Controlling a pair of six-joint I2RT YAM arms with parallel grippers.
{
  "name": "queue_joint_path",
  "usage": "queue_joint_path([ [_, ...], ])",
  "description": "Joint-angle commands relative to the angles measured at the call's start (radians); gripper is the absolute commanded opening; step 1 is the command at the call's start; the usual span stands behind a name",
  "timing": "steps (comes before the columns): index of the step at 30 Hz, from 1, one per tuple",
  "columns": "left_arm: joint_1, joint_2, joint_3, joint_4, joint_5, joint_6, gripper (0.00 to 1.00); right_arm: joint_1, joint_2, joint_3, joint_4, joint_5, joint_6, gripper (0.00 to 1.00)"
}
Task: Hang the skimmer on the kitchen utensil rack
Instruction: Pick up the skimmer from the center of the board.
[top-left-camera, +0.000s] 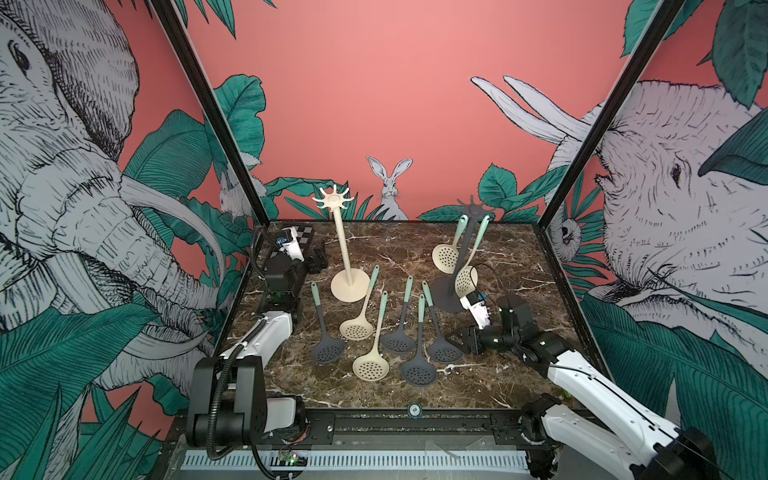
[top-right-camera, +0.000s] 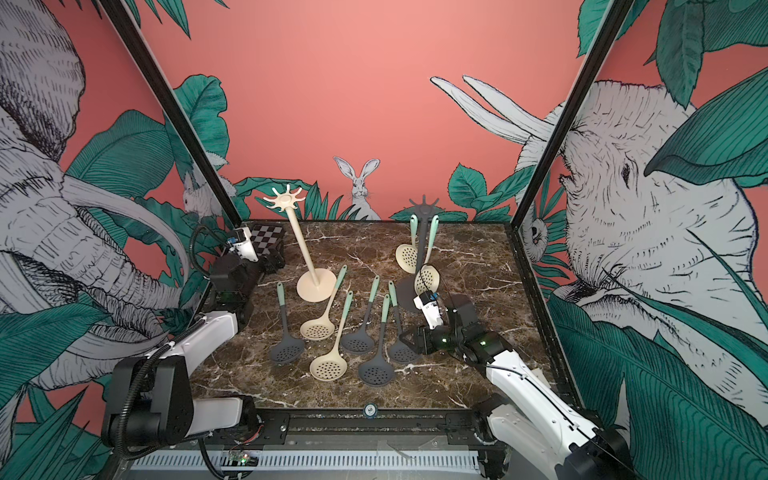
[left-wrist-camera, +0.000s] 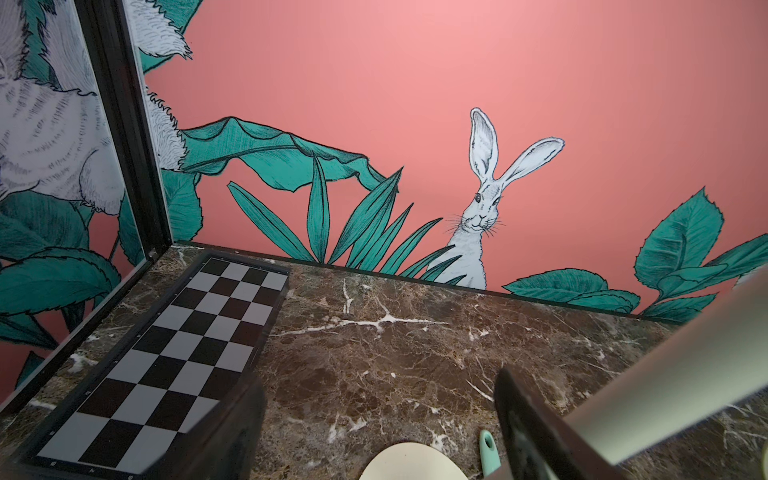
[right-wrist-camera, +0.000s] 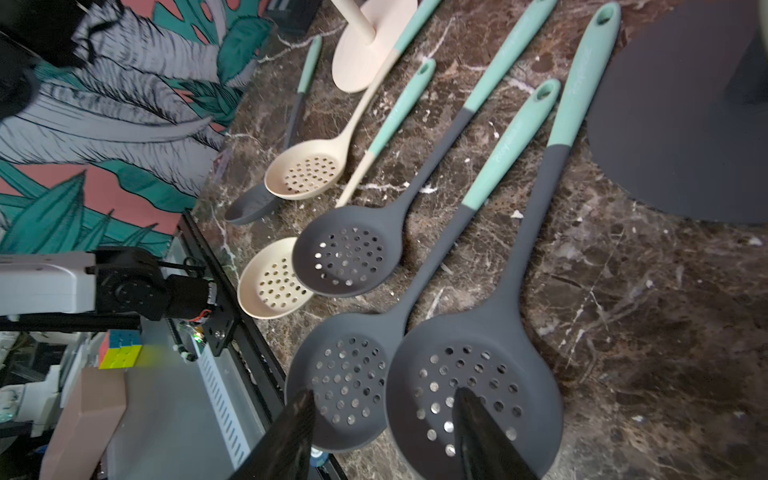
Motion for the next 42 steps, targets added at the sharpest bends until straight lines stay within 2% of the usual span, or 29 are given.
queue_joint_path([
  [1,0.004,-0.022,-0.002,0.031,0.011,-0.012,0.88,0.031,0.009,0.025,-0.036,0.099,-0.039,0.53],
  [6,0.004,-0.017,-0.002,0.033,0.013,-0.013,0.88,0.093,0.036,0.034,-0.077,0.172,-0.062,0.53],
  [15,0.003,-0.02,-0.016,0.036,0.017,-0.015,0.88,0.298,0.095,0.054,-0.118,0.349,-0.111,0.53],
  [21,0.005,-0.02,-0.022,0.039,0.019,-0.017,0.88,0.382,0.163,0.129,-0.169,0.466,-0.18,0.51],
  [27,0.004,-0.021,-0.022,0.044,0.02,-0.021,0.88,0.434,0.288,0.213,-0.238,0.473,-0.246,0.48],
  [33,0.005,-0.025,-0.025,0.041,0.019,-0.017,0.88,0.468,0.353,0.253,-0.269,0.455,-0.272,0.48],
  [42,0.006,-0.021,-0.03,0.046,0.019,-0.018,0.88,0.516,0.48,0.336,-0.37,0.54,-0.337,0.41],
])
